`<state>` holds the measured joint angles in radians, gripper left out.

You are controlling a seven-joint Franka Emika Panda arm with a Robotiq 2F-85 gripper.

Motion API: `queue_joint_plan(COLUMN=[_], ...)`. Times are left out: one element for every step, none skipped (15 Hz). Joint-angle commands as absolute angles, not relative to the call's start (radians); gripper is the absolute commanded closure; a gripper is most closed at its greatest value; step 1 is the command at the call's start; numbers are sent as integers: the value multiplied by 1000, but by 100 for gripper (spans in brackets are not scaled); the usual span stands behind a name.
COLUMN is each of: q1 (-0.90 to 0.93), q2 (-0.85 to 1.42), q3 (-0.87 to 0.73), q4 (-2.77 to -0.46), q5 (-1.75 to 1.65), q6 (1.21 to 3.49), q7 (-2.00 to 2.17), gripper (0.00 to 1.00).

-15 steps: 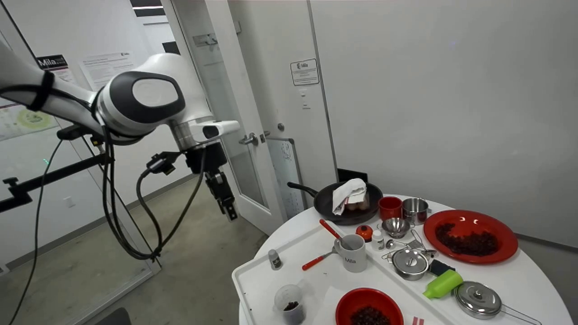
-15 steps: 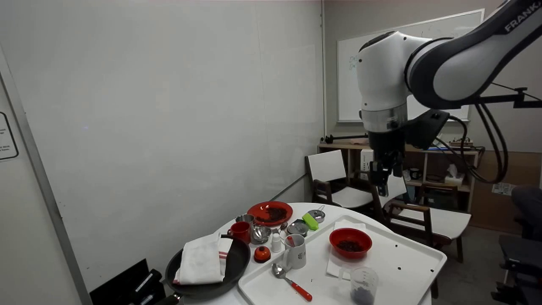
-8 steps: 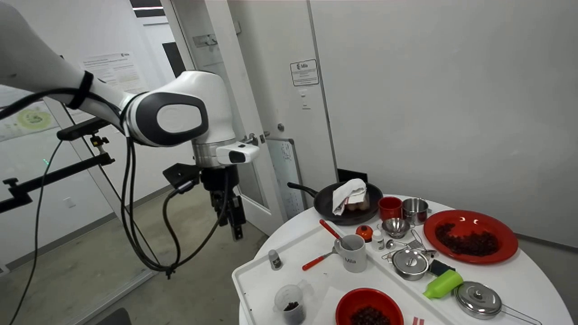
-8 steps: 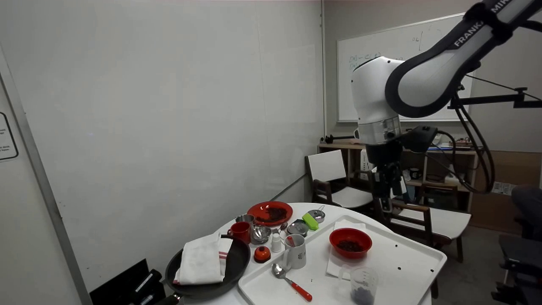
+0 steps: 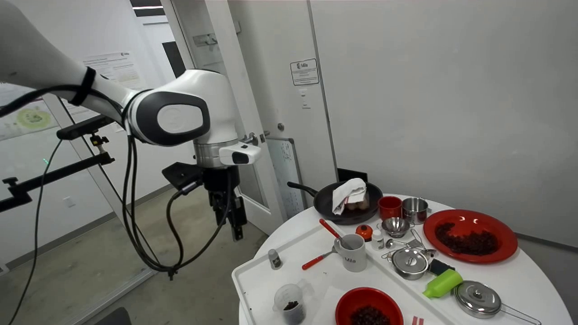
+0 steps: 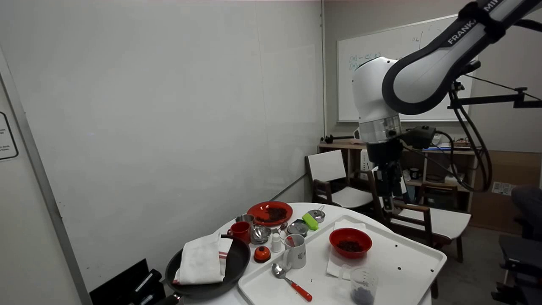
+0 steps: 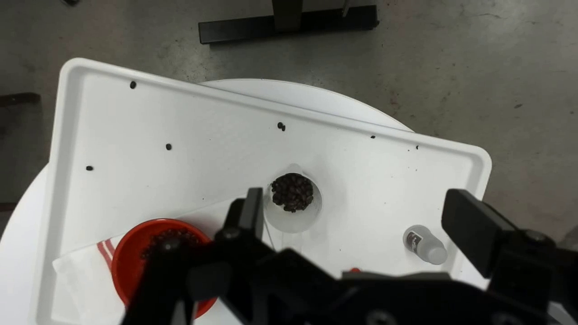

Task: Pour the contents from the clear jar into the orange bowl

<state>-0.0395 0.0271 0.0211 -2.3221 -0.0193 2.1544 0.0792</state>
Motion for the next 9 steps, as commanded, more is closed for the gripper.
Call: queue_joint_plan(q1=[-26, -25, -24, -21, -20, -15, -5, 6, 27], q2=[193, 249, 304, 358, 419, 474, 526, 567, 610], q3=[8, 8, 8, 5, 4, -1, -11, -23, -46], q4=[-2240, -2212, -2177, -2138, -2083, -2030, -1973, -1925, -1878], q5=[-37, -34, -32, -38, -34, -40, -54, -66, -93], q6=[2168, 2186, 2193, 2197, 2194, 2186, 2179, 2180, 2199], q7=[111, 99, 87, 97, 90, 100, 124, 150, 201], gripper=[0, 0, 0, 0, 0, 0, 0, 0, 0])
